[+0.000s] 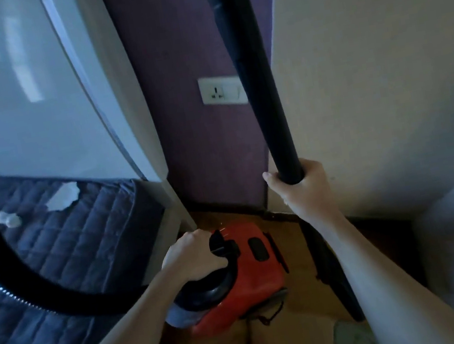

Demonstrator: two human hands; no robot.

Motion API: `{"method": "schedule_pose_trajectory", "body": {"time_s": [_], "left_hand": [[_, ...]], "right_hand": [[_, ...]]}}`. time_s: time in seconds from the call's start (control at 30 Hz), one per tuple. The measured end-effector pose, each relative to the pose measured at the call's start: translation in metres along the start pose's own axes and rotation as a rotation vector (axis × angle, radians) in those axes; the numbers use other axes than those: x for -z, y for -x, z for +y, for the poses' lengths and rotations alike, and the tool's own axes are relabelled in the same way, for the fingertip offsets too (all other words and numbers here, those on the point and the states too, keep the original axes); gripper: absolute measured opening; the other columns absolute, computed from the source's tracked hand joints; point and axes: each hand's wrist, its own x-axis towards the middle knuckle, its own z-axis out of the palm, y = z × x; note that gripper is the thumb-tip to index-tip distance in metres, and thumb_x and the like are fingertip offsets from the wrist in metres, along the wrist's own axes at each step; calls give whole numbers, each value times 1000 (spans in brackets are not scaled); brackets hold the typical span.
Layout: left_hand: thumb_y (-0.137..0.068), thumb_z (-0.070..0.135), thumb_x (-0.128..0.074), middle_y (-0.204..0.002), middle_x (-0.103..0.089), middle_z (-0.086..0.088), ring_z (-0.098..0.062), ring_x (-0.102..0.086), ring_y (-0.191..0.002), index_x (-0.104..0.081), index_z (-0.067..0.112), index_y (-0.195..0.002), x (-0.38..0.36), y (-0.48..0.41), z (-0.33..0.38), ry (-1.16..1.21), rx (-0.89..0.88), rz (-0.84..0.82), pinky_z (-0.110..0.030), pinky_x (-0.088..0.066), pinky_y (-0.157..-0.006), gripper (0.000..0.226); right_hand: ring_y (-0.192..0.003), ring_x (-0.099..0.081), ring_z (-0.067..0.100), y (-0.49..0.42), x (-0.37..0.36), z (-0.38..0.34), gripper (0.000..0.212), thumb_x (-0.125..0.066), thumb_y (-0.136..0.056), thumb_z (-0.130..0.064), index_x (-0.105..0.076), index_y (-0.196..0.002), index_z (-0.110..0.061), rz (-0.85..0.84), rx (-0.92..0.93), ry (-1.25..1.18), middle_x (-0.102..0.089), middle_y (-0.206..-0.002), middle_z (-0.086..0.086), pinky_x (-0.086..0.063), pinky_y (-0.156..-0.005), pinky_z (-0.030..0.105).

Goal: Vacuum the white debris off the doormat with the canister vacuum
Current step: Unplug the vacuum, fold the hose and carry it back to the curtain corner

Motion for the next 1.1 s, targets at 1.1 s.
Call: {"method": "schedule_pose_trajectory", "body": {"time_s": [1.1], "left_hand": [[-63,42,-74,-65,-68,3,-13,-66,-60,-64,22,-68,306,337,53,419,251,479,-31,-53,-53,23]], "right_hand": [[-41,-45,20,41,-8,-439,34,-74,-91,-10,-52,-65,-6,-291,239,-73,-46,-48,1,-40,-42,29]]}}
